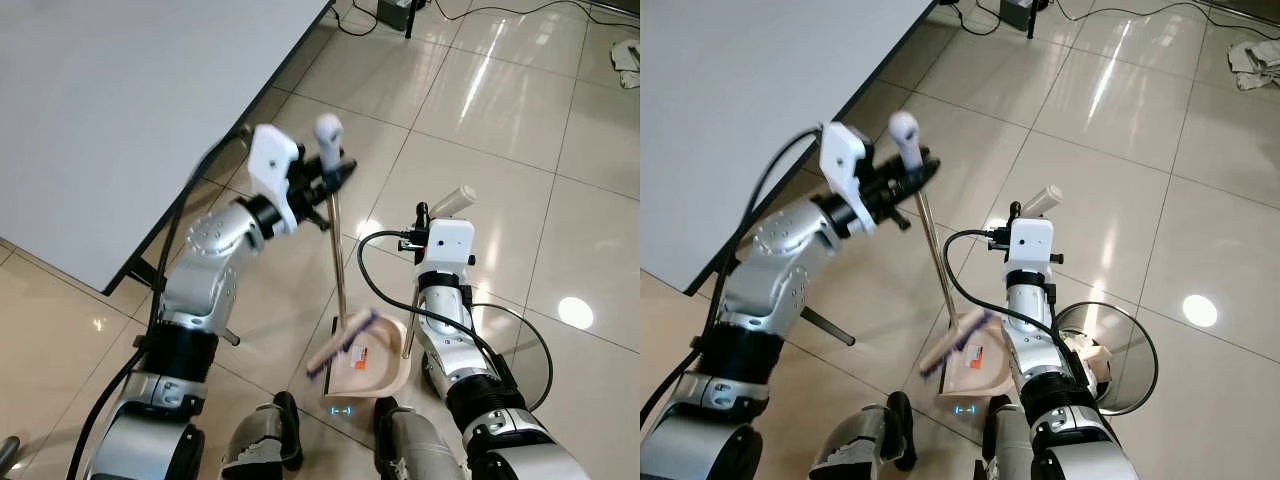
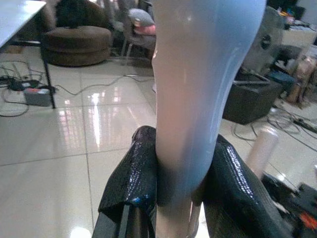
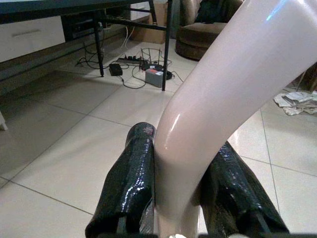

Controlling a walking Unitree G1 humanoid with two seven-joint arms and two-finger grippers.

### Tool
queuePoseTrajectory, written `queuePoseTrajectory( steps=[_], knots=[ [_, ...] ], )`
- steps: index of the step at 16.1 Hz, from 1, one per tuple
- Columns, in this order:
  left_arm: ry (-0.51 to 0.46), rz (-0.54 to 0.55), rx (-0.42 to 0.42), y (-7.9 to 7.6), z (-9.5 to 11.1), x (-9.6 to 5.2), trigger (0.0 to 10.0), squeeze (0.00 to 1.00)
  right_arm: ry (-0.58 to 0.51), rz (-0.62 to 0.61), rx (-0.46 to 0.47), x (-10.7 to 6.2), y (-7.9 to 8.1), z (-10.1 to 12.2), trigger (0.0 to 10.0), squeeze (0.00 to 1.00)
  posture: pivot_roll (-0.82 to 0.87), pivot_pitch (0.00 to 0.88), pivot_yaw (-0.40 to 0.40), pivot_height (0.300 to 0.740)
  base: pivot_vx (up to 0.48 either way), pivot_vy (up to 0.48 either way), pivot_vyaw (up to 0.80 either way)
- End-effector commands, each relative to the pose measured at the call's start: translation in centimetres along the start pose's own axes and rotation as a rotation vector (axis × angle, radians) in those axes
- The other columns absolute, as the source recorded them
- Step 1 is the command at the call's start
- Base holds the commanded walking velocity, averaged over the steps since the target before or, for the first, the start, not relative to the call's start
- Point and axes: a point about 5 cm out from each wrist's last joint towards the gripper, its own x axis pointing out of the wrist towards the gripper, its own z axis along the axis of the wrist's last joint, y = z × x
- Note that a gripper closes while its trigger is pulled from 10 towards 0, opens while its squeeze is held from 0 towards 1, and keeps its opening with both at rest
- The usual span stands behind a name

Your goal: Sweep floor

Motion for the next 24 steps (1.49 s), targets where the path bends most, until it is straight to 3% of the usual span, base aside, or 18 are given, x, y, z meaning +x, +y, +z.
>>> queuePoseTrajectory(
  steps=[1,4,6,9,12,16,19,24],
  knots=[
    [-0.021,0.006,-0.041,0.0,0.4,0.0,10.0,0.0,0.131,0.02,0.001,-1.5,0.5,-2.4,10.0,0.0,0.11,0.261,0.093,0.74,0.0,0.0,0.0],
    [-0.005,0.0,-0.053,0.0,0.1,-0.1,10.0,0.0,0.12,0.015,0.005,-1.2,0.3,-2.1,10.0,0.0,0.1,0.262,0.094,0.74,0.0,0.0,0.0],
    [0.007,0.031,-0.098,0.0,-0.8,0.0,10.0,0.0,0.07,-0.032,0.064,-0.3,-0.6,-0.8,10.0,0.0,0.09,0.256,0.095,0.74,0.0,0.0,0.0],
    [0.037,0.092,-0.124,0.0,-2.5,-0.4,10.0,0.0,-0.007,-0.008,0.133,0.1,-0.6,1.0,10.0,0.0,0.08,0.246,0.096,0.74,0.0,0.0,0.0],
    [0.048,0.109,-0.112,0.2,-3.0,-0.4,10.0,0.0,-0.039,0.009,0.15,0.3,-0.8,1.9,10.0,0.0,0.07,0.248,0.101,0.74,0.0,0.0,0.0],
    [0.081,0.09,0.094,0.6,-2.7,-0.5,10.0,0.0,-0.064,0.049,0.088,0.1,-1.6,2.5,10.0,0.0,0.07,0.233,0.102,0.74,0.0,0.0,0.0],
    [0.097,0.091,0.191,1.0,-2.7,-0.8,10.0,0.0,-0.046,0.025,0.073,-0.2,-2.6,2.1,10.0,0.0,0.07,0.24,0.105,0.74,0.0,0.0,0.0],
    [0.104,0.099,0.22,1.6,-2.8,-1.3,10.0,0.0,-0.035,0.014,0.069,-0.3,-3.0,2.1,10.0,0.0,0.08,0.24,0.108,0.74,0.0,0.0,0.0]
  ],
)
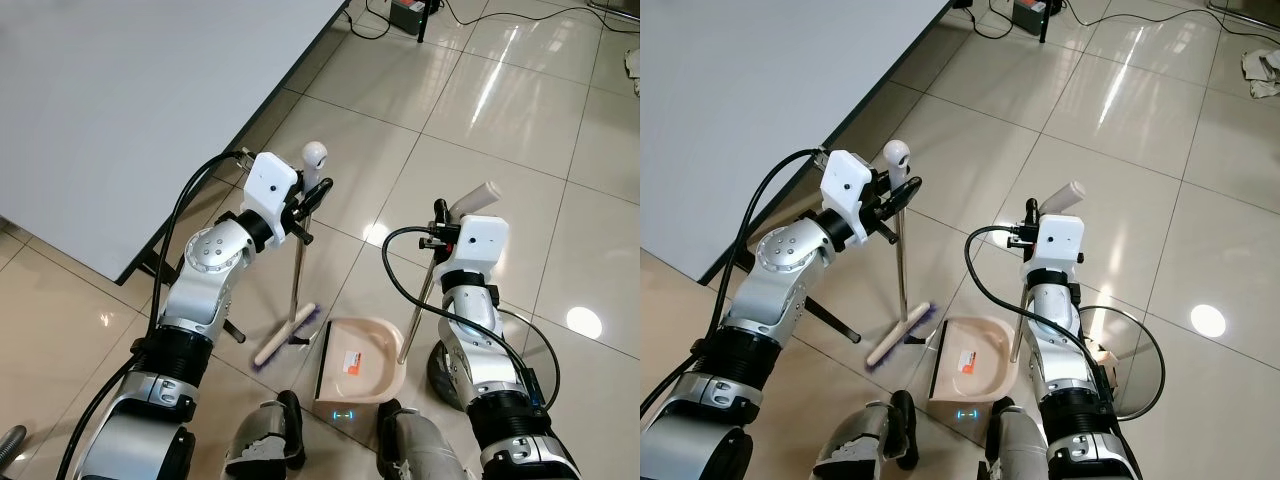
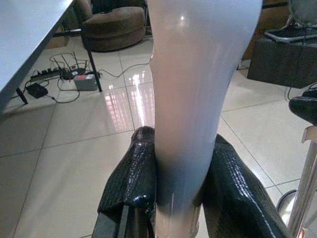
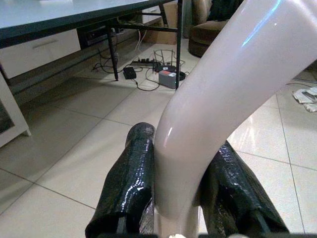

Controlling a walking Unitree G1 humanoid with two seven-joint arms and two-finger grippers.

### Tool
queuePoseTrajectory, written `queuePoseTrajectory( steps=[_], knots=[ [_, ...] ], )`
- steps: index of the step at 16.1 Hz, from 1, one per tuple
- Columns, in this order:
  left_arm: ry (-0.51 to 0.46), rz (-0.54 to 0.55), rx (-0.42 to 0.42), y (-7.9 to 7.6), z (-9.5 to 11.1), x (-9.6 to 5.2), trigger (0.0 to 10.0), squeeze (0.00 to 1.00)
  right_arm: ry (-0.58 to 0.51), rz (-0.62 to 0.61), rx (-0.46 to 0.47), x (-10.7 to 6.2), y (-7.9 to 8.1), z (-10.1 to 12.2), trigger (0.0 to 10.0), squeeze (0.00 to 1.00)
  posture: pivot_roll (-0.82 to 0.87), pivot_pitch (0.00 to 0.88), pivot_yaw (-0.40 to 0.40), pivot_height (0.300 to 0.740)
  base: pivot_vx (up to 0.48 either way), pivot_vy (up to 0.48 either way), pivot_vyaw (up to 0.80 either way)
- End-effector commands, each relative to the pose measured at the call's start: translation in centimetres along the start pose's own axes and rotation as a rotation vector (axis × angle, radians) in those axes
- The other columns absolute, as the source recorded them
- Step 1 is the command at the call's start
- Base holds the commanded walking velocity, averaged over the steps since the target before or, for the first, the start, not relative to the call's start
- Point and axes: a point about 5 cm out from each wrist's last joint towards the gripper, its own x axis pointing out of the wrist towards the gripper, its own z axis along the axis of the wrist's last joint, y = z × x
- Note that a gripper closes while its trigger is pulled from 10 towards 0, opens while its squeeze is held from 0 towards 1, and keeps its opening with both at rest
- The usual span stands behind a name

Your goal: Sweep floor

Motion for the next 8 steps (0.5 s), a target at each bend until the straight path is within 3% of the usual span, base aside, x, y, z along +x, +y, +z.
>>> queuePoseTrajectory(
  steps=[1,5,8],
  knots=[
    [-0.018,0.005,0.039,0.5,0.6,-0.1,10.0,0.0,-0.029,-0.008,0.009,0.0,-0.2,0.6,10.0,0.0,0.08,0.241,0.105,0.74,0.0,0.0,0.0],
    [-0.04,0.081,0.139,0.9,0.5,0.0,10.0,0.0,-0.024,-0.008,-0.014,-0.2,-0.4,0.6,10.0,0.0,0.08,0.247,0.101,0.74,0.0,0.0,0.0],
    [-0.048,0.107,0.118,0.0,-0.8,0.5,10.0,0.0,-0.034,-0.02,-0.042,-0.3,-0.6,0.7,10.0,0.0,0.07,0.267,0.096,0.74,0.0,0.0,0.0]
  ],
)
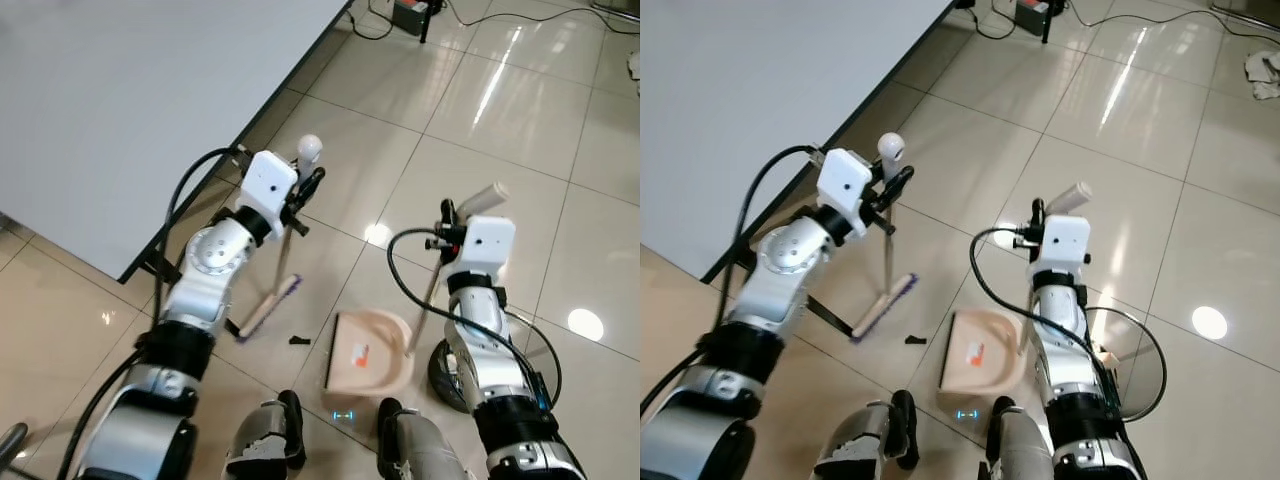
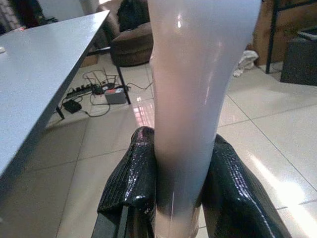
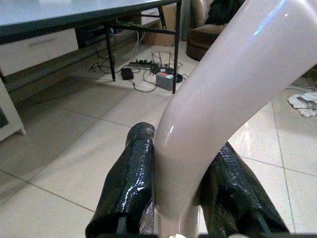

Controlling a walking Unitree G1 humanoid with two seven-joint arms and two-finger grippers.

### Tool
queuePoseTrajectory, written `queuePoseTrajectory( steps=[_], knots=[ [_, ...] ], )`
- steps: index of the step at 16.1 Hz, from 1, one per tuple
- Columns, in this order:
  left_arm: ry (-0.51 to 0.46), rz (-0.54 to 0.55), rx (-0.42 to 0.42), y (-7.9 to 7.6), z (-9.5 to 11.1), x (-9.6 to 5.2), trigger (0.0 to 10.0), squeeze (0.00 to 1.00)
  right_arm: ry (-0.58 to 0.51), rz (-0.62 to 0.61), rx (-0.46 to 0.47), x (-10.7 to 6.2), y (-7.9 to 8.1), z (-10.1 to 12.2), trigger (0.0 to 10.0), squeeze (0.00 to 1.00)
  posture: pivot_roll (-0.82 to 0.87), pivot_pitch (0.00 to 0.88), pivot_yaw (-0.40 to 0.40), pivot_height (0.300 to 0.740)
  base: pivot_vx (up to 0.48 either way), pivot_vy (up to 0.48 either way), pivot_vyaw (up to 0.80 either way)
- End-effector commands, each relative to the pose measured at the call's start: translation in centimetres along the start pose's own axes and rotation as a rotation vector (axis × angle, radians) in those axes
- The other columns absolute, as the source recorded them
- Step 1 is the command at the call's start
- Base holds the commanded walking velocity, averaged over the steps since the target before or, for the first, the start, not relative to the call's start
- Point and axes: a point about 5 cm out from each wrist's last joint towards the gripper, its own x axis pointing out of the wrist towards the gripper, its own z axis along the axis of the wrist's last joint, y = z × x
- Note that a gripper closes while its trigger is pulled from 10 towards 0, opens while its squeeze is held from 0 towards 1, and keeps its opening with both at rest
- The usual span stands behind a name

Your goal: Sweep floor

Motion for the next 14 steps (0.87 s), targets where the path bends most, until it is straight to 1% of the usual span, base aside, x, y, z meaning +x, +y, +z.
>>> queuePoseTrajectory(
  steps=[1,2,3,5,7,10,14],
  knots=[
    [-0.004,0.009,0.024,-0.4,-0.4,0.0,10.0,0.0,-0.029,-0.01,-0.01,0.1,0.0,0.6,10.0,0.0,0.07,0.27,0.095,0.74,0.0,0.0,0.0],
    [-0.004,0.024,0.028,-0.9,-1.0,0.0,10.0,0.0,-0.025,-0.024,-0.02,0.2,-0.1,0.6,10.0,0.0,0.06,0.275,0.093,0.74,0.0,0.0,0.0],
    [0.002,0.031,0.049,-1.3,-1.5,0.0,10.0,0.0,-0.028,-0.032,-0.03,0.3,-0.1,0.6,10.0,0.0,0.05,0.292,0.092,0.74,0.0,0.0,0.0],
    [0.02,0.043,0.074,-2.3,-2.6,-0.1,10.0,0.0,-0.045,-0.044,-0.071,0.4,0.0,0.8,10.0,0.0,0.04,0.314,0.089,0.74,0.0,0.0,0.0],
    [0.029,0.042,0.079,-3.1,-3.3,-0.2,10.0,0.0,-0.059,-0.053,-0.08,0.3,0.2,0.8,10.0,0.0,0.04,0.329,0.093,0.74,0.0,0.0,0.0],
    [0.042,0.044,0.061,-4.0,-3.9,-0.1,10.0,0.0,-0.066,-0.061,-0.095,0.1,0.6,0.5,10.0,0.0,0.05,0.344,0.095,0.74,0.0,0.0,0.0],
    [0.058,0.125,-0.023,-4.0,-4.1,0.3,10.0,0.0,-0.066,-0.016,-0.095,-0.2,2.8,-0.1,10.0,0.0,0.08,0.359,0.095,0.74,0.0,0.0,0.0]
  ],
)
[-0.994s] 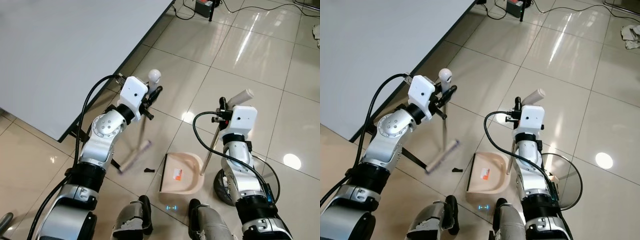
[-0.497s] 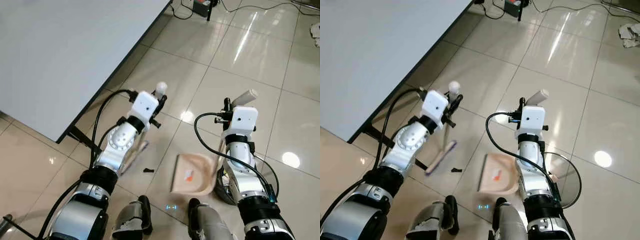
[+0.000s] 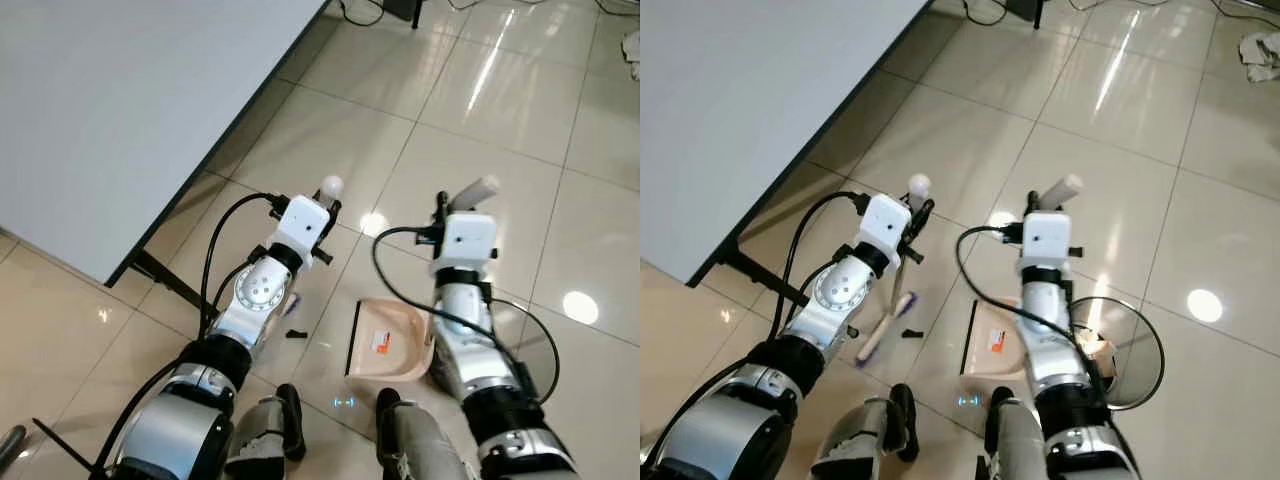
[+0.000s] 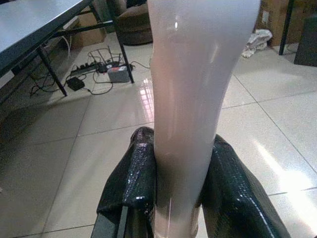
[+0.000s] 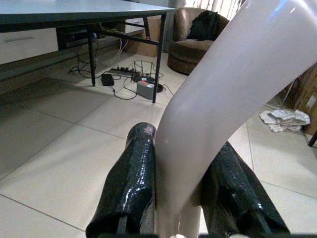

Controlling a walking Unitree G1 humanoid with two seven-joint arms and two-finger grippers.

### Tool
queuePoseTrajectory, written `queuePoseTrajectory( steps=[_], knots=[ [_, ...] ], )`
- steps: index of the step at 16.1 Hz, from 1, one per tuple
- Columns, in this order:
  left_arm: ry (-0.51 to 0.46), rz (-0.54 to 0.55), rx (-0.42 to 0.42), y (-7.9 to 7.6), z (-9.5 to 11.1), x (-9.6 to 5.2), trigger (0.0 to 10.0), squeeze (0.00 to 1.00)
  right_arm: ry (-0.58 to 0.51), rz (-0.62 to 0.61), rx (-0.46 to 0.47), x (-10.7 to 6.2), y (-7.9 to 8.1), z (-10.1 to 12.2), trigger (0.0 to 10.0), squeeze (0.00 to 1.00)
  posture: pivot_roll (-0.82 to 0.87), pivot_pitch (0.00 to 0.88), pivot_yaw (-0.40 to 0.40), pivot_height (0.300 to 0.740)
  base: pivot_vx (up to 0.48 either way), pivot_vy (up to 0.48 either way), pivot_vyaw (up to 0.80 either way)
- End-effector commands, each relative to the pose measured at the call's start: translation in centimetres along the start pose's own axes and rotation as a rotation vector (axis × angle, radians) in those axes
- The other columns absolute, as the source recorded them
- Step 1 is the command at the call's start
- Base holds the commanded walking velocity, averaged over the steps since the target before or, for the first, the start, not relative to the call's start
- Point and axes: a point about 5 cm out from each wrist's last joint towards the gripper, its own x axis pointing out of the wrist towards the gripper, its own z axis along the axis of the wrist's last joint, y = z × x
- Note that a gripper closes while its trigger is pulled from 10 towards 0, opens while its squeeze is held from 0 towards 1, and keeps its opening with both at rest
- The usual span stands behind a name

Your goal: Sweep floor

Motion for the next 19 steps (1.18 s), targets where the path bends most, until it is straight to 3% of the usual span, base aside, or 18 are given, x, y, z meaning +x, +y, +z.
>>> queuePoseTrajectory(
  steps=[1,3,6,8,10,15,19],
  knots=[
    [0.005,0.052,-0.048,0.4,-0.1,0.0,10.0,0.0,0.021,0.032,-0.01,-0.6,1.0,-0.6,10.0,0.0,0.09,0.36,0.095,0.74,0.0,0.0,0.0],
    [0.001,0.122,-0.141,0.9,0.3,0.6,10.0,0.0,0.029,0.054,-0.009,-0.9,2.0,-0.8,10.0,0.0,0.09,0.358,0.096,0.74,0.0,0.0,0.0],
    [-0.059,0.238,-0.36,1.9,2.6,2.4,10.0,0.0,0.051,0.068,-0.002,-1.4,2.9,-1.2,10.0,0.0,0.09,0.352,0.099,0.74,0.0,0.0,0.0],
    [-0.09,0.222,-0.416,2.1,3.5,2.9,10.0,0.0,0.055,0.068,-0.005,-1.5,2.9,-1.4,10.0,0.0,0.09,0.344,0.103,0.74,0.0,0.0,0.0],
    [-0.158,0.135,-0.471,2.6,5.5,3.4,10.0,0.0,0.064,0.058,-0.01,-1.5,2.5,-1.7,10.0,0.0,0.1,0.326,0.105,0.74,0.0,0.0,0.0],
    [-0.266,-0.05,-0.398,5.2,8.9,2.7,10.0,0.0,0.073,0.057,-0.008,-1.2,2.5,-1.8,10.0,0.0,0.11,0.303,0.111,0.74,0.0,0.0,0.0],
    [-0.252,-0.183,-0.181,7.7,10.4,0.9,10.0,0.0,0.076,0.053,0.01,-1.0,2.3,-2.0,10.0,0.0,0.12,0.277,0.115,0.74,0.0,0.0,0.0]
  ],
)
